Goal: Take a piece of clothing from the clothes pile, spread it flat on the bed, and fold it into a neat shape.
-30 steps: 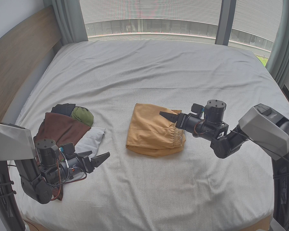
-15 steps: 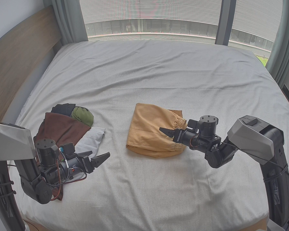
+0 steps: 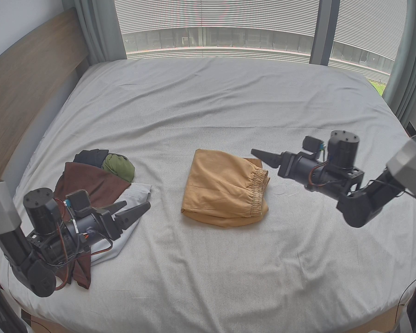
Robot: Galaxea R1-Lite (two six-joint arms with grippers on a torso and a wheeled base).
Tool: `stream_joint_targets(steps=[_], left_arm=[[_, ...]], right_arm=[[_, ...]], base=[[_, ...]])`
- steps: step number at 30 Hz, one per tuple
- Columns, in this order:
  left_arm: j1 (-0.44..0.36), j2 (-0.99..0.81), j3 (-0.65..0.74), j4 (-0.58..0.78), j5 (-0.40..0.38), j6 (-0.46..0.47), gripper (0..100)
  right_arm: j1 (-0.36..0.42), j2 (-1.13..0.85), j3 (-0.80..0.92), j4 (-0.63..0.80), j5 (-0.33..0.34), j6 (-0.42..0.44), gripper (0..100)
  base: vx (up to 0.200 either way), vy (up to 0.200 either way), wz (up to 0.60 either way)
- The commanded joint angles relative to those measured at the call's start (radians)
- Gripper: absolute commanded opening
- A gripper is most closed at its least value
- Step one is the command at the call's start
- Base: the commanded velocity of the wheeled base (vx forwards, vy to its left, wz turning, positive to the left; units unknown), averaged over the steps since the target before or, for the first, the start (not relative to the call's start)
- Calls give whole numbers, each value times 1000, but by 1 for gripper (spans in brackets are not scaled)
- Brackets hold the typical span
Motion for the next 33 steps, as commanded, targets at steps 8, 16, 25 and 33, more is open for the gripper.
stream_joint_targets(steps=[8,16,25,33], left_arm=[[-55,-748,254,43,-24,-76,100],[-54,-998,254,362,-10,-47,100],[-54,-1381,236,790,-7,-37,100],[-55,-1651,169,1149,-7,-37,100]], right_arm=[[-161,-1027,687,63,10,-190,100],[-162,-1323,824,201,24,-163,100],[-196,-1683,865,481,22,-169,100],[-210,-1993,870,801,22,-164,100]], base=[[0,0,0],[0,0,0],[0,0,0],[0,0,0]])
